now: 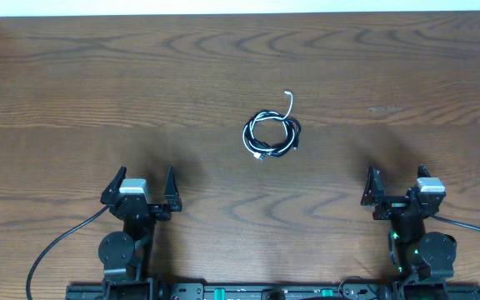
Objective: Untangle cables
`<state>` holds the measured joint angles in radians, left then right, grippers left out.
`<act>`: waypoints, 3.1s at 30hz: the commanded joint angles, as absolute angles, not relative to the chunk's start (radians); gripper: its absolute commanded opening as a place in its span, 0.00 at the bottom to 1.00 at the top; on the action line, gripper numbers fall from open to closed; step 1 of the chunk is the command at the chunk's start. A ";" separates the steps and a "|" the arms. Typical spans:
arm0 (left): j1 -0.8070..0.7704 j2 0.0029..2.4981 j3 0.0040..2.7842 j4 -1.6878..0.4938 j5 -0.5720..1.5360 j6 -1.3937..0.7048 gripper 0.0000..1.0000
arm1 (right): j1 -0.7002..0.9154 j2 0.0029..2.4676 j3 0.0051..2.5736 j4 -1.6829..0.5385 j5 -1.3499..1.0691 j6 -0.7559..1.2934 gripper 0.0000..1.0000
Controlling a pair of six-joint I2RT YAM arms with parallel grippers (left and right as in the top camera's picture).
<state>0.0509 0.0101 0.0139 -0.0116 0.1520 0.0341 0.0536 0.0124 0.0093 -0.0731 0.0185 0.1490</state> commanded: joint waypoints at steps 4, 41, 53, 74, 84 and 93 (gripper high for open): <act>0.056 0.004 0.004 -0.057 0.172 0.048 0.99 | 0.050 0.007 0.006 -0.074 0.017 0.156 0.99; 0.056 0.004 0.004 -0.056 0.161 0.049 0.99 | 0.050 0.007 0.006 -0.074 0.017 0.156 0.99; 0.056 0.004 0.004 -0.056 0.172 0.045 0.99 | 0.050 0.007 0.006 -0.074 0.017 0.156 0.99; 0.056 0.037 0.078 -0.070 0.255 0.040 0.99 | 0.050 0.007 0.006 -0.074 0.017 0.156 0.99; 0.055 0.297 0.313 -0.124 0.381 0.040 0.99 | 0.050 0.007 0.006 -0.074 0.016 0.156 0.99; 0.055 0.675 0.679 -0.277 0.585 0.012 0.99 | 0.050 0.007 0.006 -0.074 0.017 0.156 0.99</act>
